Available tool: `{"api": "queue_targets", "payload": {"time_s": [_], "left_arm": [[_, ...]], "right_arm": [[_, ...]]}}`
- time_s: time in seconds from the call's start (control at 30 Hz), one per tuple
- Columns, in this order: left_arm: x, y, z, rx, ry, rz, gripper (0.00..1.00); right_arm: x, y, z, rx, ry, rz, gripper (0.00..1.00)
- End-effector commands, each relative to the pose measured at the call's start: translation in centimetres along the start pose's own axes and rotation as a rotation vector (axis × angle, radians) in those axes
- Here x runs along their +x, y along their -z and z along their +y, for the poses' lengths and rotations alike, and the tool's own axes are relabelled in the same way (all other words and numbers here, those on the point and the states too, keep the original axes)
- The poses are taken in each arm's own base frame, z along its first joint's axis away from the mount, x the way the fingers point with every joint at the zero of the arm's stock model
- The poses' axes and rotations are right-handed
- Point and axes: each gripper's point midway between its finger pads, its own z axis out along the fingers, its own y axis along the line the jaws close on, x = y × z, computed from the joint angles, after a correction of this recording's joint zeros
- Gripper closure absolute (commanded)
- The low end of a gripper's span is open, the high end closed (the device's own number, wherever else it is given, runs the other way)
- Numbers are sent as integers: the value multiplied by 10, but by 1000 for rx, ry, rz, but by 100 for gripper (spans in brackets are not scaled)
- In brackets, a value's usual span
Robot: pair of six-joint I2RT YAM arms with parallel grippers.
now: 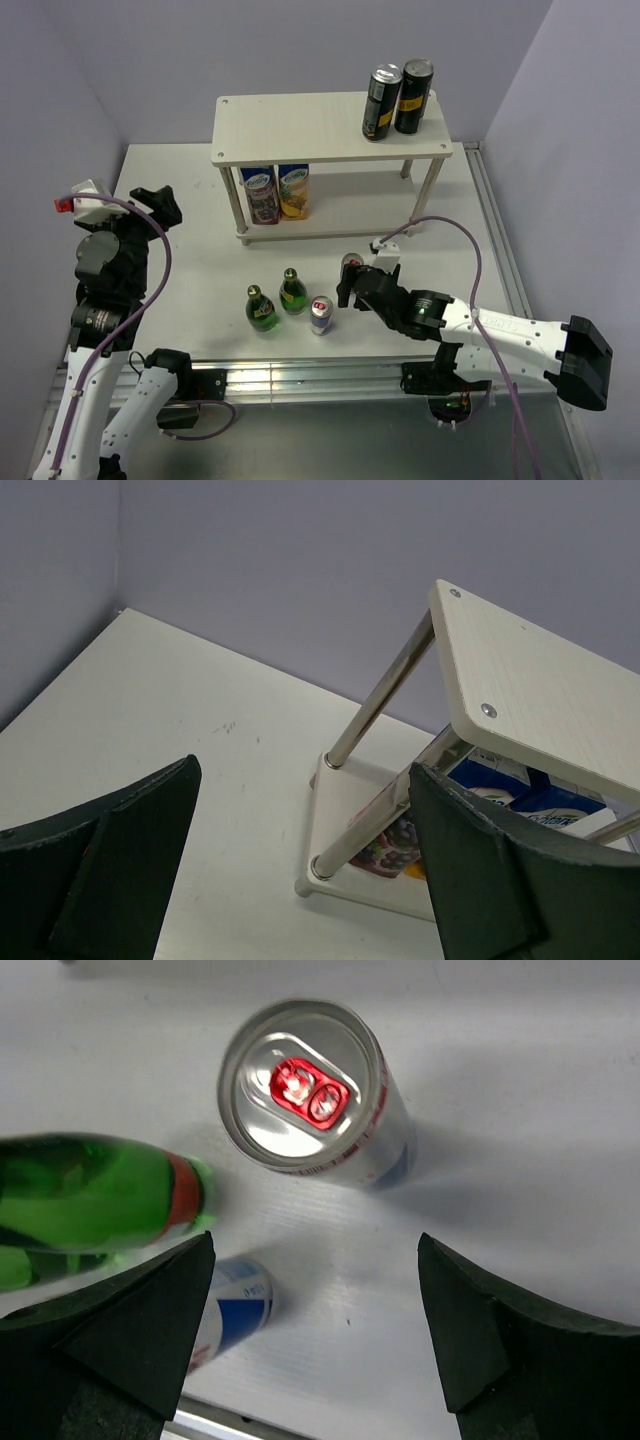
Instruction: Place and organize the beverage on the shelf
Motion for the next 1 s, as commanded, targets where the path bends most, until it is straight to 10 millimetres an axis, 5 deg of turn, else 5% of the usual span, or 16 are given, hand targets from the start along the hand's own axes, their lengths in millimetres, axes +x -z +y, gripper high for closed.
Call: {"api": "queue_targets", "payload": {"time_s": [0.0,0.4,0.6,0.73,0.97], "left_arm": [[-3,-1,-3,11,7,-6,8],[-3,-1,-2,9,5,-5,9],[-3,-1,-2,9,5,-5,9],[-3,-1,-3,13,7,-7,9],[-4,0,-3,12,6,-8,9]], "right_arm": [[-31,-6,22,-43,-100,-134,11],[-52,-46,25,85,-69,-268,14],[-49,-62,19,136,-57,-273,40],[-50,-63,14,151,-46,-280,72],[-73,-50,18,155,-55,-314,85]]}}
